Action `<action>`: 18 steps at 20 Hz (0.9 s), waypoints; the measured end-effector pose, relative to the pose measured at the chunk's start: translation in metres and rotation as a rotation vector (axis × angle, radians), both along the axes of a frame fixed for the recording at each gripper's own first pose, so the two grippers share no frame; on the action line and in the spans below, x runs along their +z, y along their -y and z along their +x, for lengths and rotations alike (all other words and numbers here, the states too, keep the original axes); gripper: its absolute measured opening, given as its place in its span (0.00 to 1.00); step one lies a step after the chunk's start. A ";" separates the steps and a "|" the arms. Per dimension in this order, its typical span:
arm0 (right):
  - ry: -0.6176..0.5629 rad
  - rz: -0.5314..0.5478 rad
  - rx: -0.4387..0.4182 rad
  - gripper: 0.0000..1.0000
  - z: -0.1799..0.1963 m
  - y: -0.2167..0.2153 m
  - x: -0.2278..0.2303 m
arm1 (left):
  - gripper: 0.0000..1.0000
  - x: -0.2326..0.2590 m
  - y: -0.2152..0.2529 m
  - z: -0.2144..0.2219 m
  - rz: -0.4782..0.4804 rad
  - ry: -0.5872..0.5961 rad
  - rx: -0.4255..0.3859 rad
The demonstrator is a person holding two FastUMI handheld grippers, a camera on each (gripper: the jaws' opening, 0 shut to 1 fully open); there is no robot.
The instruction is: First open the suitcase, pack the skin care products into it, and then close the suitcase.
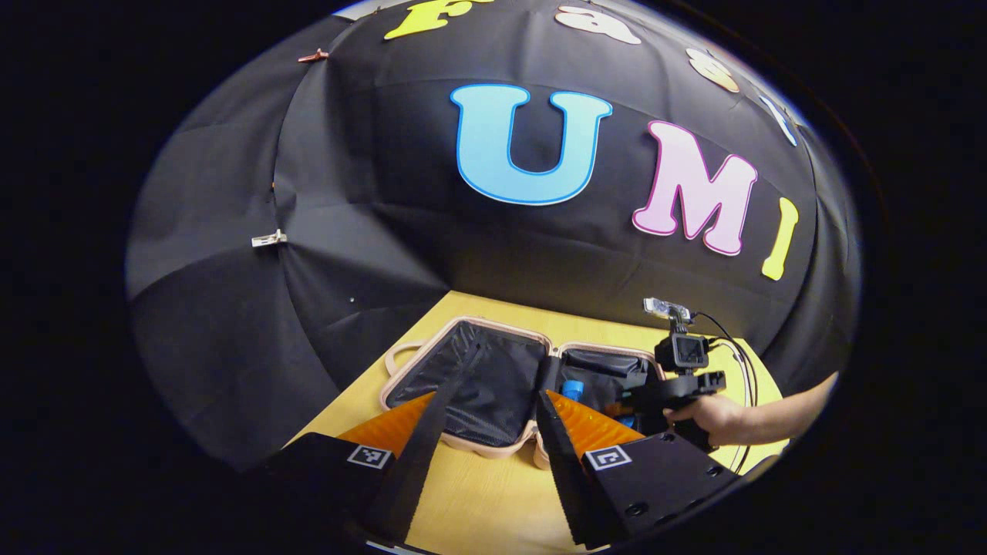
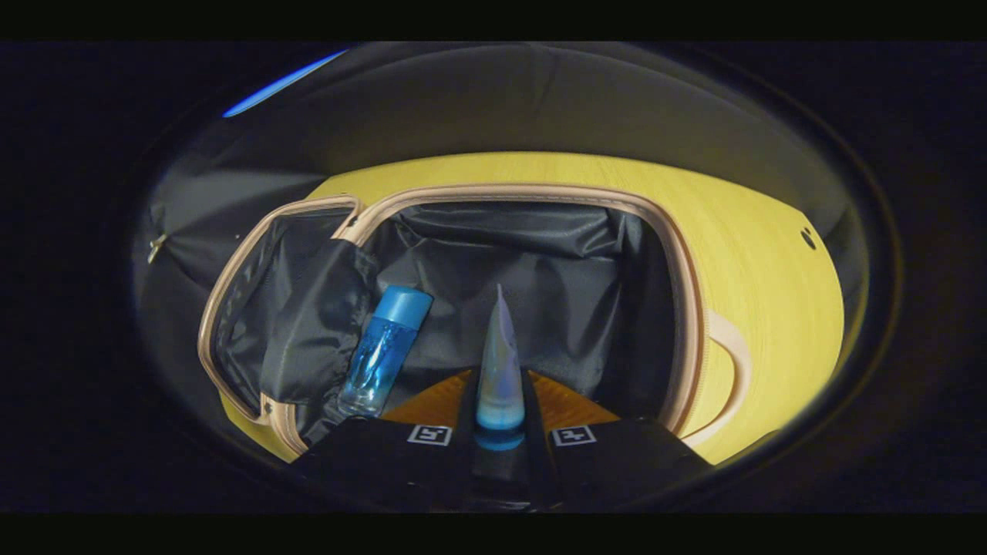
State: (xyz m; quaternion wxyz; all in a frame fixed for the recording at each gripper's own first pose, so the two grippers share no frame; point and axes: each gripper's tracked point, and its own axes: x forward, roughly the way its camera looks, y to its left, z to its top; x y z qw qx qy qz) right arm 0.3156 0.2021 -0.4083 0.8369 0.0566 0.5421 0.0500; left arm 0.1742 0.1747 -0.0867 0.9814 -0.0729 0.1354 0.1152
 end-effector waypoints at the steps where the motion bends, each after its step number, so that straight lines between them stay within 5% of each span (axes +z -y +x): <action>1: -0.008 0.005 -0.022 0.28 0.000 0.001 0.001 | 0.76 -0.002 -0.002 -0.001 0.005 -0.004 -0.001; 4: -0.018 -0.015 -0.039 0.35 -0.011 0.009 0.008 | 0.76 -0.003 -0.016 -0.003 0.014 0.004 0.008; 6: 0.015 -0.017 -0.020 0.72 -0.018 0.008 0.024 | 0.77 -0.006 -0.035 0.000 0.009 0.016 0.025; 8: 0.082 0.002 0.006 0.91 -0.022 0.004 0.045 | 0.83 -0.015 -0.058 0.006 -0.005 0.003 0.056; 9: 0.119 0.007 0.027 0.86 -0.026 0.006 0.058 | 0.95 -0.018 -0.071 0.012 -0.007 -0.001 0.070; 12: 0.238 0.026 0.099 0.98 -0.039 0.009 0.106 | 0.92 -0.026 -0.116 0.034 0.034 -0.012 0.102; 15: 0.371 0.013 0.148 0.98 -0.058 0.024 0.151 | 0.96 -0.034 -0.159 0.067 0.070 -0.039 0.125; 18: 0.444 -0.023 0.162 0.98 -0.087 0.052 0.182 | 0.96 -0.052 -0.191 0.104 0.005 -0.080 0.113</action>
